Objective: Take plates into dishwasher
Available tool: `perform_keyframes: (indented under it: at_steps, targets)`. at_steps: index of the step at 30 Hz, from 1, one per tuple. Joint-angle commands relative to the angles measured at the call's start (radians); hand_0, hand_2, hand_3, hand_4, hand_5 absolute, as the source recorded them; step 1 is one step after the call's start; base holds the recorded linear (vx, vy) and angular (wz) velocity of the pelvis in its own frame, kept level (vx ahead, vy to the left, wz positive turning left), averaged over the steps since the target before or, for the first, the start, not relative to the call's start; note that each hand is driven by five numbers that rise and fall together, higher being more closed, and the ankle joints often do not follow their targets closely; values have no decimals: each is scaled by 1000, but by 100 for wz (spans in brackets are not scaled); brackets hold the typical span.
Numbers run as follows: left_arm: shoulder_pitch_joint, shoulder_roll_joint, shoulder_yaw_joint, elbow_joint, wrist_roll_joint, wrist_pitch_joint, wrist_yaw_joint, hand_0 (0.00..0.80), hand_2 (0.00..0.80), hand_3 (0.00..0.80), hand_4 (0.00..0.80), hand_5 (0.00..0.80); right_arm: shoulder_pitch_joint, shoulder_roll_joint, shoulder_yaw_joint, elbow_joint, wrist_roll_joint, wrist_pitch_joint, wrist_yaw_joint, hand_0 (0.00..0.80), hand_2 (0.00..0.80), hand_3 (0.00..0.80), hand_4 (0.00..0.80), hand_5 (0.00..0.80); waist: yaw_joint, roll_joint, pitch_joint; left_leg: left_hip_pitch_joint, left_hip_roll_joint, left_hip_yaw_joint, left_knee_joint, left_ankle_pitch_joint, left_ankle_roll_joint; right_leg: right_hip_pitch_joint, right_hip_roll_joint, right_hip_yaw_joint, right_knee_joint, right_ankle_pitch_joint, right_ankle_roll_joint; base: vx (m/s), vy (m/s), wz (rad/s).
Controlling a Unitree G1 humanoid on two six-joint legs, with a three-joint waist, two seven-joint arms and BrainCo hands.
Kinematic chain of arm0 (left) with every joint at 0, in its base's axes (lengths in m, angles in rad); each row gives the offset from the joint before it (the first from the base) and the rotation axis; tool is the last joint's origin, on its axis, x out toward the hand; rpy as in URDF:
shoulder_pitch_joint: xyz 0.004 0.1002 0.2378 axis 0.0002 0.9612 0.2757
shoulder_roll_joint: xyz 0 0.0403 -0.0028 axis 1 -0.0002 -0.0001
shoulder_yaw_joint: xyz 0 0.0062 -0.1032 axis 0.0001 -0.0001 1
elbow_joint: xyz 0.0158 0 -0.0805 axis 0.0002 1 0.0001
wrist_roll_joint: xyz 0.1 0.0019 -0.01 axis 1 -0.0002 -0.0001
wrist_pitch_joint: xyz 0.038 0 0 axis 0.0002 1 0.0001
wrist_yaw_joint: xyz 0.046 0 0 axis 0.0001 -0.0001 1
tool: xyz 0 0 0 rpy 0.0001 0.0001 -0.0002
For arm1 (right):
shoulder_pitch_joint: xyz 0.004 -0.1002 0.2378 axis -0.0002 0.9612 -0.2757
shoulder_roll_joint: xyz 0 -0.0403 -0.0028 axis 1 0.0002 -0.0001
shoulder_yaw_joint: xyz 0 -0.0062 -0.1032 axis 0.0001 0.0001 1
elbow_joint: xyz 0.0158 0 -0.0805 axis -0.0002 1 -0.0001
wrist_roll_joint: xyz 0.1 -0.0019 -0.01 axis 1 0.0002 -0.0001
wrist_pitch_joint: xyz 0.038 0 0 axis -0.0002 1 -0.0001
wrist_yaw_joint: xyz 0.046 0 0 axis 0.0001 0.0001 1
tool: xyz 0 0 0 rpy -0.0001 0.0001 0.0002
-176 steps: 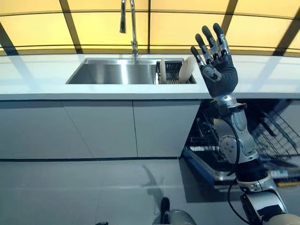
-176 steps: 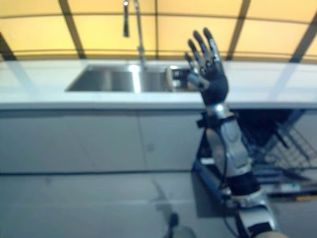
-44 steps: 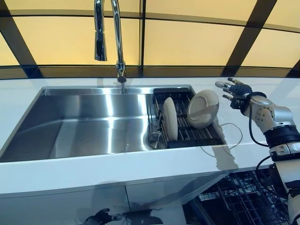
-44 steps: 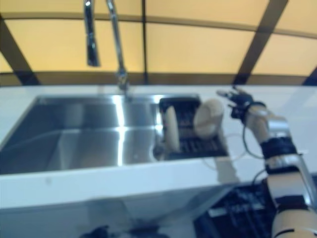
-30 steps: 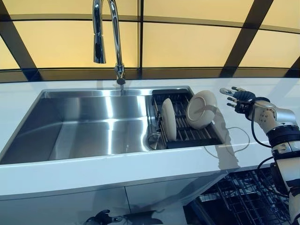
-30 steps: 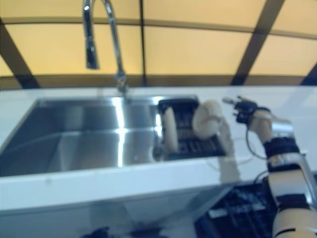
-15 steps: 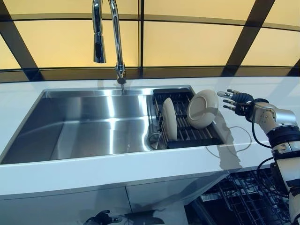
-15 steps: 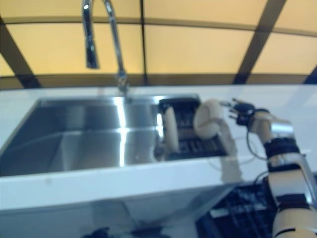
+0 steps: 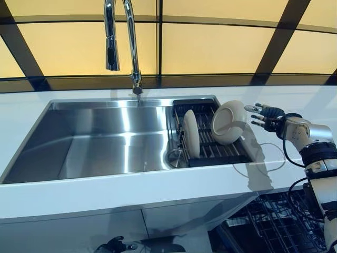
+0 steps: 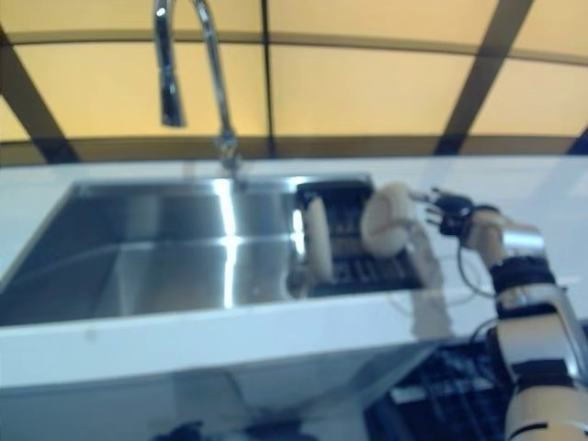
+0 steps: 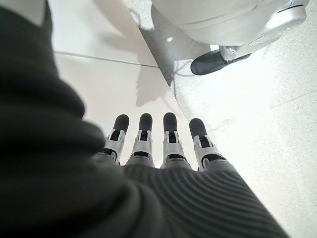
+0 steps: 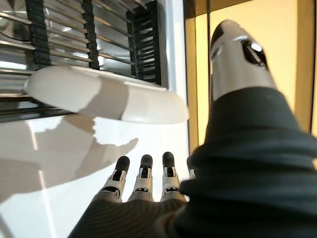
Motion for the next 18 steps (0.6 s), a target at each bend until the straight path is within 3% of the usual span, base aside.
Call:
perform_keyframes:
  at_steps: [1,18]
  targets:
    - [-44,42,-61,45,8,-17,-4,0,0,0,0,0,-128,-17,56,42,-10,-33,-18,0,0,0,0,0,22,-54,-9,-15,-54,68,4,4,41,61,11,23,15,-48,3,20,-40,1]
    - [-41,40,-67,42,18,-43,-2,0,0,0,0,0,-127,-7,60,70,-12,-38,-12,0,0,0,0,0,28,-47,4,-22,-29,69,24,10,17,72,41,16,11,-67,-26,14,-64,4]
